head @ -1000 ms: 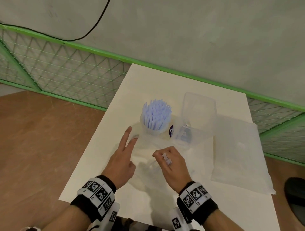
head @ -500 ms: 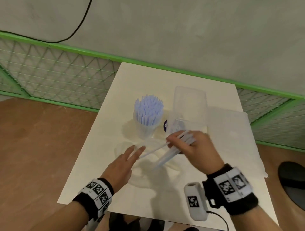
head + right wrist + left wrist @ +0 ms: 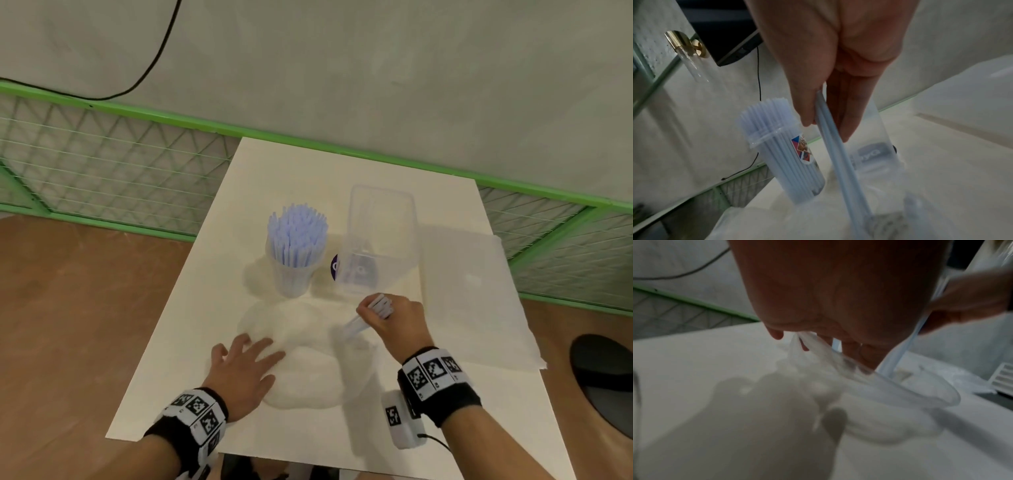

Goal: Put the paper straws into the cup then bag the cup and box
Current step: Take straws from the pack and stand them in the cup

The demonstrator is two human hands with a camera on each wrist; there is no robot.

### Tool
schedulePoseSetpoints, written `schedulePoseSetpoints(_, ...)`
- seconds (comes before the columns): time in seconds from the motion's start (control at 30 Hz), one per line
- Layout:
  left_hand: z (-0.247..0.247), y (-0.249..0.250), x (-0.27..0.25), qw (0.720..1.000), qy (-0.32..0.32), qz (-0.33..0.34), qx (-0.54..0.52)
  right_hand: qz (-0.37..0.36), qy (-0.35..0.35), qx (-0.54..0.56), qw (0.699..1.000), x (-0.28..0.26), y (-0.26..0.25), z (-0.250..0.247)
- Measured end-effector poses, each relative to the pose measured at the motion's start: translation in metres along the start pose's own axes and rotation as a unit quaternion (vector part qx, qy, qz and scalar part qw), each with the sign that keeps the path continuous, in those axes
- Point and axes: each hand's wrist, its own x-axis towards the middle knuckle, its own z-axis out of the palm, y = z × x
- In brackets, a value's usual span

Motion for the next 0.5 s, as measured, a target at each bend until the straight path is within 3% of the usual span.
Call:
schedulePoseSetpoints(0.07, -0.009, -0.007, 0.000, 0.999, 0.032, -0.011, 0.021, 0.006, -0.022, -0.017, 1.000, 0.005, -0.001, 0.001)
schedulePoseSetpoints(0.13, -0.028, -0.010, 0.011, 0.994, 0.103, -0.007, -0.034, -0.014, -0.020, -0.031, 0.999, 0.010, -0.011, -0.007)
schedulePoseSetpoints(0.3, -0.112, -0.017, 0.056, 0.945, 0.272, -0.047, -0.174, -0.127, 0.053, 0.016, 0.990, 0.020, -0.071, -0.064)
schedulePoseSetpoints(0.4, -0.145, -0.021, 0.087, 0.953, 0.242, -0.004, -0.180, -0.158, 0.027, 0.108, 0.981, 0.027, -0.107, -0.091)
schedulePoseSetpoints(0.5, -0.158, -0.024, 0.120, 0.974, 0.135, 0.029, -0.177, -0.189, -0.003, 0.091, 0.978, 0.042, -0.132, -0.094)
